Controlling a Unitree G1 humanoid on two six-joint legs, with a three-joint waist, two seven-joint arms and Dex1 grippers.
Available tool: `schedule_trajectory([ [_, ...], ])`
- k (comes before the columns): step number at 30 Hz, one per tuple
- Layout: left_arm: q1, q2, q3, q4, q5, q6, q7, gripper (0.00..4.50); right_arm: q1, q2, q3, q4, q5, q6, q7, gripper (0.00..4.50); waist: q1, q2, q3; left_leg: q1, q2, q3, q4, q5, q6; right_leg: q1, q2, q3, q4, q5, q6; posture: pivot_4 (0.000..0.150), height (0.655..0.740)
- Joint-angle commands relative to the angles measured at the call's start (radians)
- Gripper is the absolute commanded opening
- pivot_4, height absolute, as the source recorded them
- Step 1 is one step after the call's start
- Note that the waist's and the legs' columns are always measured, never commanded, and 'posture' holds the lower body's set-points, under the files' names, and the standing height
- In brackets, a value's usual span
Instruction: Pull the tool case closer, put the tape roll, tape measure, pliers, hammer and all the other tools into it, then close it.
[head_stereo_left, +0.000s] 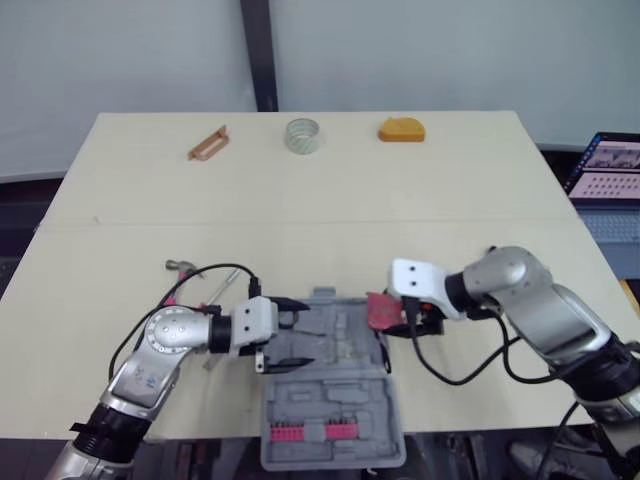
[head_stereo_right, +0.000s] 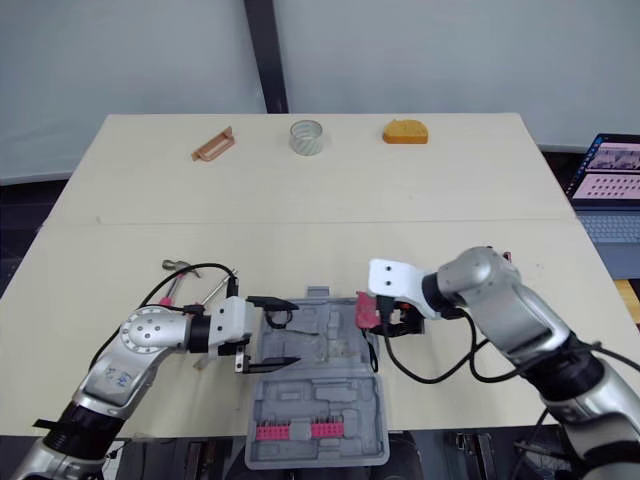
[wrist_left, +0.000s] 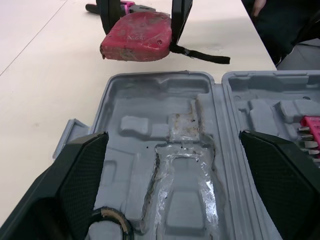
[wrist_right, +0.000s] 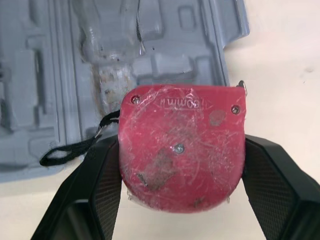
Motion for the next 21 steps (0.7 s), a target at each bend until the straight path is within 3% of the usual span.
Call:
schedule_trajectory([
  [1, 0.002, 0.001, 0.015, -0.011, 0.006, -0.031, 0.01, 4.5, -0.066, 0.019, 0.091, -0.059, -0.057, 0.055, 0.009, 2.94, 0.0, 0.0, 0.0, 0.0, 0.0, 0.0, 0.0, 0.0, 0.0, 0.0, 0.0, 0.0, 0.0, 0.0, 0.0, 0.15, 0.74],
  [9, 0.006, 0.001, 0.022, 0.001, 0.002, -0.045, 0.027, 4.5, -0.201, 0.083, 0.26, -0.022, -0.17, 0.163, -0.012, 2.94, -0.001, 0.0, 0.0, -0.001, 0.0, 0.0, 0.0, 0.0, 0.0, -0.001, 0.0, 0.0, 0.001, 0.0, 0.0, 0.15, 0.74],
  [21, -0.007, -0.003, 0.021, 0.05, -0.001, -0.076, 0.02, 4.5, -0.219, 0.142, 0.316, 0.029, -0.225, 0.192, -0.038, 2.94, -0.016, 0.0, 0.0, -0.001, 0.0, 0.0, 0.0, 0.0, 0.0, -0.001, 0.0, 0.0, 0.001, 0.0, 0.0, 0.15, 0.74],
])
